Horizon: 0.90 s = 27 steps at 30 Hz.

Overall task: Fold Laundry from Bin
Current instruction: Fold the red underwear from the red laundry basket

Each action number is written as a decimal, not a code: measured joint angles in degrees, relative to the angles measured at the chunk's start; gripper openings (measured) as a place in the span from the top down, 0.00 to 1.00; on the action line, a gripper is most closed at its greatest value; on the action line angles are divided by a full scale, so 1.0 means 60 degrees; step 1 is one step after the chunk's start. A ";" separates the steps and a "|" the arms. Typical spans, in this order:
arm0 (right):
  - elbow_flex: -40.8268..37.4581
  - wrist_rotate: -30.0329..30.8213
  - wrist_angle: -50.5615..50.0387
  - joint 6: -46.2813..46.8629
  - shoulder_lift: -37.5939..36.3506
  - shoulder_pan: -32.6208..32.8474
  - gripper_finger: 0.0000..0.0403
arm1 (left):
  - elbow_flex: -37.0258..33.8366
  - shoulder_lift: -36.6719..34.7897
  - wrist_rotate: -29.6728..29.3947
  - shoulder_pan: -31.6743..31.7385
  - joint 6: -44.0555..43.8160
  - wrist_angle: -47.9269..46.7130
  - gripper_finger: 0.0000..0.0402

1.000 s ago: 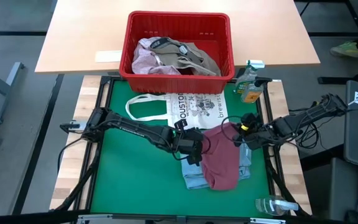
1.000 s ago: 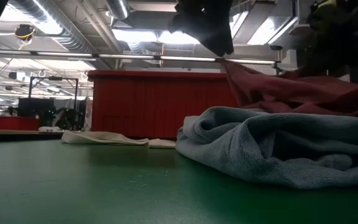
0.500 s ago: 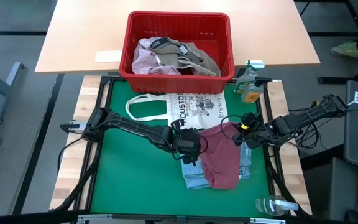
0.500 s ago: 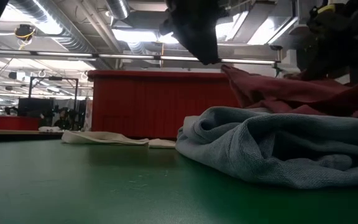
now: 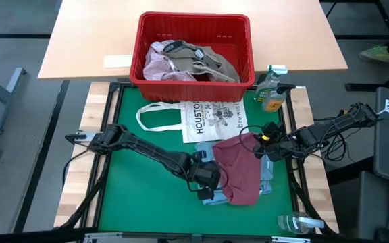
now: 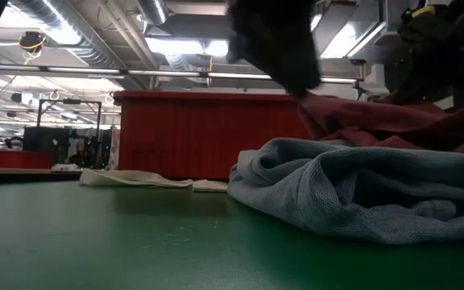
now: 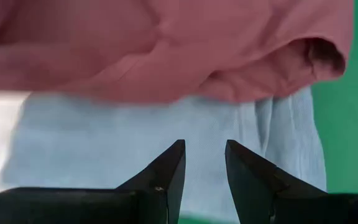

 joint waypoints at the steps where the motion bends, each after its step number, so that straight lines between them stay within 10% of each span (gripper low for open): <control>1: 0.0000 -0.0064 0.0000 0.0000 0.0002 0.0000 0.97 | 0.0000 0.0127 -0.0026 -0.0004 0.0058 0.0138 0.73; 27: 0.0000 -0.0461 0.0006 0.0000 0.0002 0.0000 0.97 | 0.0007 0.0732 0.0010 0.1293 0.1470 0.2923 0.73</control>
